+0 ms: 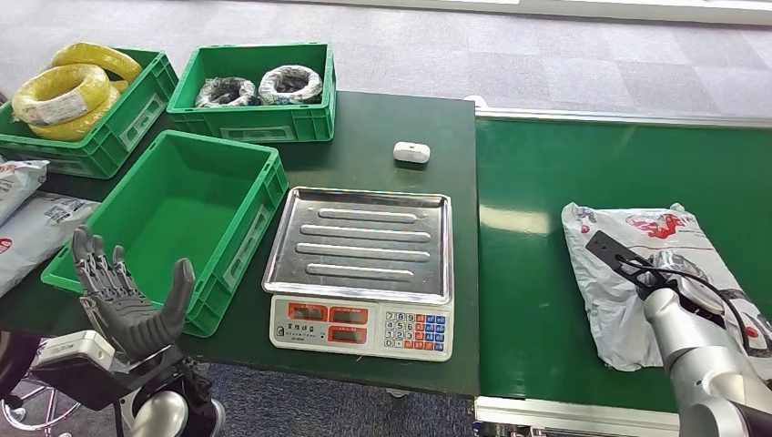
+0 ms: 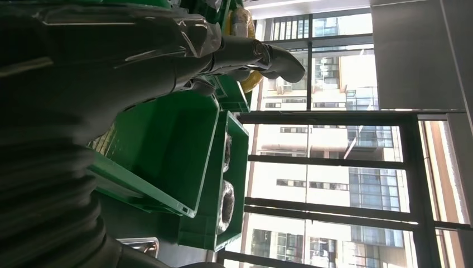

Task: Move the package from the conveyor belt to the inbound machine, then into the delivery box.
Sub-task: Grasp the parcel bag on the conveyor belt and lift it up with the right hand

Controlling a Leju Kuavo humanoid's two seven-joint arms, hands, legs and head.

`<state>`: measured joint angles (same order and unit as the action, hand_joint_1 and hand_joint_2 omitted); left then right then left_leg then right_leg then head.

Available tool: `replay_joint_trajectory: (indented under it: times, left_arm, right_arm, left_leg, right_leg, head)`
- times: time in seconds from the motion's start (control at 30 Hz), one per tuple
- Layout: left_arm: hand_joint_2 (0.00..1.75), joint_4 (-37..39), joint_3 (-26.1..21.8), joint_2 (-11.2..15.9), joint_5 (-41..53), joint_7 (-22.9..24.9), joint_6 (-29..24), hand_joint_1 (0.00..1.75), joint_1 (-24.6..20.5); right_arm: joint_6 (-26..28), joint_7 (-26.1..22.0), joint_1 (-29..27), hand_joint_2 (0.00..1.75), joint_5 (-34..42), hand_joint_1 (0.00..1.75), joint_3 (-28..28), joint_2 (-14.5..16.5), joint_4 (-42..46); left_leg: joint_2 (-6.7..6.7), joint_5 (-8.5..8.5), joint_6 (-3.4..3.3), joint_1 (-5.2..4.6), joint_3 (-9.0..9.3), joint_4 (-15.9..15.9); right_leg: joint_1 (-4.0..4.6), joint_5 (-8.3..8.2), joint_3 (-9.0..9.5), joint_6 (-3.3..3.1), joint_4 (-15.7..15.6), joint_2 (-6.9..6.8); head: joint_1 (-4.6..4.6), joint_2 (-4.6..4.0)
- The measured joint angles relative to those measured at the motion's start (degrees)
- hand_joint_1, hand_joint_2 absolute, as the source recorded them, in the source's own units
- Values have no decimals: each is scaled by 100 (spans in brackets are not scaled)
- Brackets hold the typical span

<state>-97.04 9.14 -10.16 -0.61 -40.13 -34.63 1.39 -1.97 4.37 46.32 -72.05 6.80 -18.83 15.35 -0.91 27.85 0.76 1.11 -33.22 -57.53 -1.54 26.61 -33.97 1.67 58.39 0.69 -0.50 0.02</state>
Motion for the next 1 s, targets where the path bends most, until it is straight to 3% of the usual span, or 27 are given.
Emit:
replay_joint_trajectory:
  times: [0.33, 0.37, 0.47, 0.5, 0.8, 1.0]
  left_arm:
    - [175, -110, -12, 0, -29, 0, -56, 0, 77]
    - [175, -121, -14, 0, -31, 0, -67, 0, 83]
    - [175, -158, -19, -1, -31, 0, -90, 0, 108]
    - [175, -167, -19, -2, -31, 0, -91, 0, 116]
    - [175, -144, -20, -7, -52, 0, 14, 0, 57]
    - [175, -101, -19, -1, -52, 0, 27, 0, -9]
  right_arm:
    - [353, 27, 143, 175, -161, 175, 0, 9, 48]
    - [422, 28, 165, 175, -171, 155, 0, 14, 60]
    - [615, 59, 251, 175, -219, 24, 0, 31, 91]
    - [633, 99, 284, 175, -242, 0, 0, 33, 98]
    - [-18, 439, 216, 175, -271, 0, -4, 45, 56]
    - [-685, -440, -92, 175, 283, 0, 192, 67, 16]
  left_leg:
    - [0, 0, 0, 0, 0, 0]
    - [0, 0, 0, 0, 0, 0]
    - [0, 0, 0, 0, 0, 0]
    - [0, 0, 0, 0, 0, 0]
    - [0, 0, 0, 0, 2, -1]
    - [0, 0, 0, 0, 1, 0]
  right_leg:
    - [0, 0, 1, 0, 0, 0]
    - [0, 0, 1, 0, 0, 0]
    - [0, 0, 0, 0, 0, 0]
    - [0, 0, 0, 0, 0, 0]
    - [0, 0, -1, 0, -1, 0]
    - [0, 0, -1, 0, -1, -1]
  head:
    - [1, 0]
    - [0, 0]
    - [-1, 0]
    - [-1, 0]
    - [0, 0]
    - [-1, 0]
